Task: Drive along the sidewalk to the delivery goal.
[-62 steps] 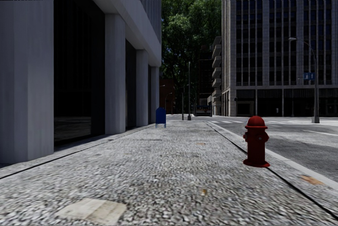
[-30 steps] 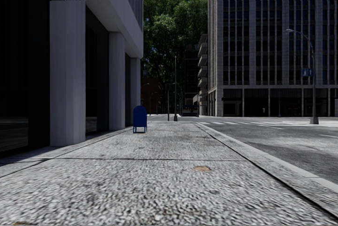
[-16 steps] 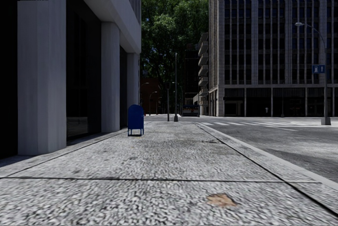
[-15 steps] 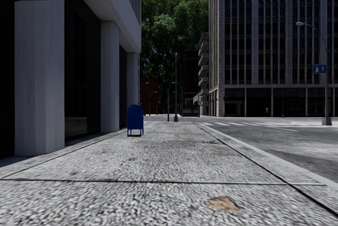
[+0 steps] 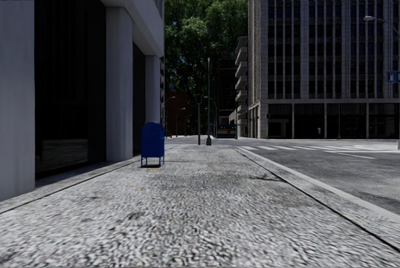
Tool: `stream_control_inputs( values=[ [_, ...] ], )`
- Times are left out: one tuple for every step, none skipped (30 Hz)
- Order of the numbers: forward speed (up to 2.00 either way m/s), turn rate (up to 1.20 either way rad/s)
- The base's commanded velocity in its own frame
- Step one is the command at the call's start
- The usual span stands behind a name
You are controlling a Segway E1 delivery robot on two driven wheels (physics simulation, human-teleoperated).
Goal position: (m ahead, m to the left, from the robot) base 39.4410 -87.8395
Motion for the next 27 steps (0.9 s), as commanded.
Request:
stream_control_inputs(
  values=[
    [2.0,0.0],
    [2.0,0.0],
    [2.0,0.0],
    [2.0,0.0],
    [2.0,0.0],
    [2.0,0.0],
    [2.0,0.0],
    [2.0,0.0],
    [2.0,0.0],
    [2.0,0.0],
    [2.0,0.0],
    [2.0,0.0],
    [2.0,0.0],
    [2.0,0.0],
    [2.0,0.0],
    [2.0,0.0],
    [2.0,0.0],
    [2.0,0.0],
    [2.0,0.0],
    [2.0,0.0],
    [2.0,0.0],
    [2.0,0.0],
    [2.0,0.0],
    [2.0,0.0],
    [2.0,0.0],
    [2.0,0.0],
    [2.0,0.0]
  ],
)
